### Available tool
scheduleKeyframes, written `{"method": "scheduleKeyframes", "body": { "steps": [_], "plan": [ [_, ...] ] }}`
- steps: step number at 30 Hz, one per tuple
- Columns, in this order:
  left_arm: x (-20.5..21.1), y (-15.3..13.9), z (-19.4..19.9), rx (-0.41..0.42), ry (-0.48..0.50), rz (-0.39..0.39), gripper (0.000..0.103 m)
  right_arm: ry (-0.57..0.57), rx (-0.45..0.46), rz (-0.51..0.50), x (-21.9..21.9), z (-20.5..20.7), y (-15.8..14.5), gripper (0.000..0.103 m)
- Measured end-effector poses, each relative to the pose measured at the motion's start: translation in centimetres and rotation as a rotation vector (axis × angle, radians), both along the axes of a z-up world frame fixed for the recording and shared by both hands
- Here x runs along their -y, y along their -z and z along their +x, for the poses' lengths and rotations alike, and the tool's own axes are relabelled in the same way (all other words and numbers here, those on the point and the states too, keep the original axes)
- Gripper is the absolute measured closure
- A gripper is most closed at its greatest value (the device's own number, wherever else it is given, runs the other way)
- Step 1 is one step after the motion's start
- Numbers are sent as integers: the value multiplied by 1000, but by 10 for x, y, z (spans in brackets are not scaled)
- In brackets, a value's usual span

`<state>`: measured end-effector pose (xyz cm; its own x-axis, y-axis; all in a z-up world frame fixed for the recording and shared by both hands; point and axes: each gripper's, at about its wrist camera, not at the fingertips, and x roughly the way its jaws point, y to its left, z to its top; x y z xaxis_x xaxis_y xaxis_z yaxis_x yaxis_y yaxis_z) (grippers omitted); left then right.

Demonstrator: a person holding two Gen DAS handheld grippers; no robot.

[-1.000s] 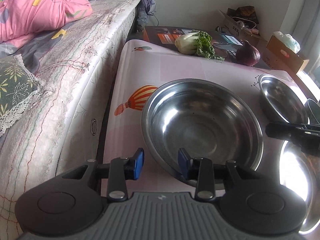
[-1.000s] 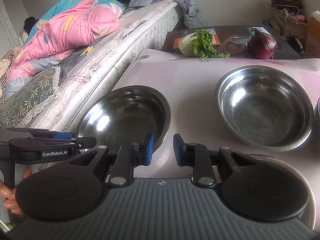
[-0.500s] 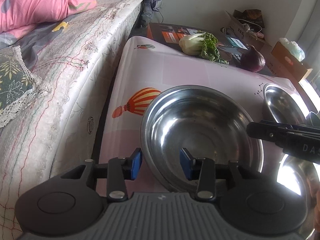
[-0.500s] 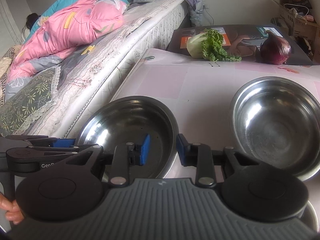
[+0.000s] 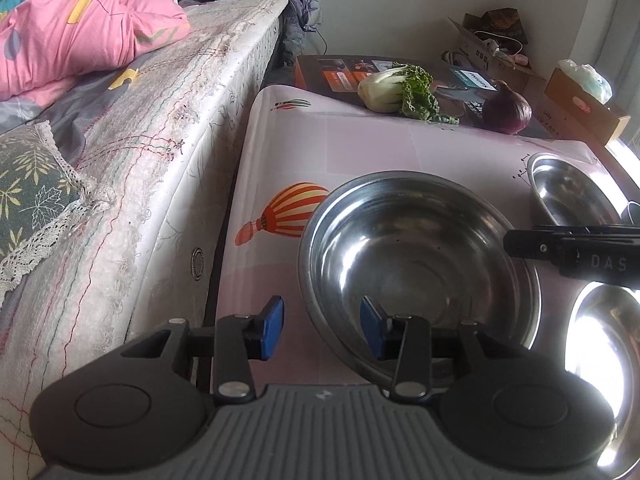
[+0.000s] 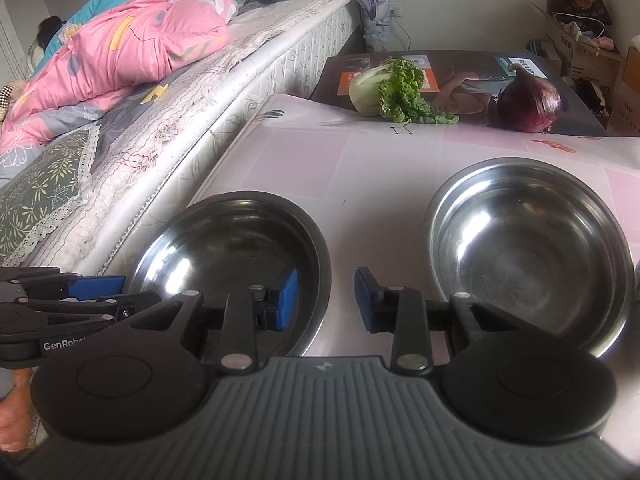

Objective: Organize plates and bowls

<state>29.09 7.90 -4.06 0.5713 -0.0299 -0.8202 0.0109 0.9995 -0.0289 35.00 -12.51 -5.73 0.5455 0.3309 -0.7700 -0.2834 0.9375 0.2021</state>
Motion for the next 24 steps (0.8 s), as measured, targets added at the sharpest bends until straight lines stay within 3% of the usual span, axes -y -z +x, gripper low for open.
{"method": "scheduleKeyframes", "body": {
  "steps": [3, 6, 7, 24],
  "plan": [
    [0, 2, 2, -1, 3, 4, 65, -6, -43, 15, -1, 7, 12, 72],
    [0, 3, 2, -2, 8, 2, 74, -23, -57, 35, -3, 6, 17, 81],
    [0, 2, 1, -1, 13, -8, 74, -31, -52, 36, -4, 3, 16, 85],
    [8, -1, 2, 6, 17, 42, 73, -62, -11, -9, -8, -12, 10, 88]
  ]
}}
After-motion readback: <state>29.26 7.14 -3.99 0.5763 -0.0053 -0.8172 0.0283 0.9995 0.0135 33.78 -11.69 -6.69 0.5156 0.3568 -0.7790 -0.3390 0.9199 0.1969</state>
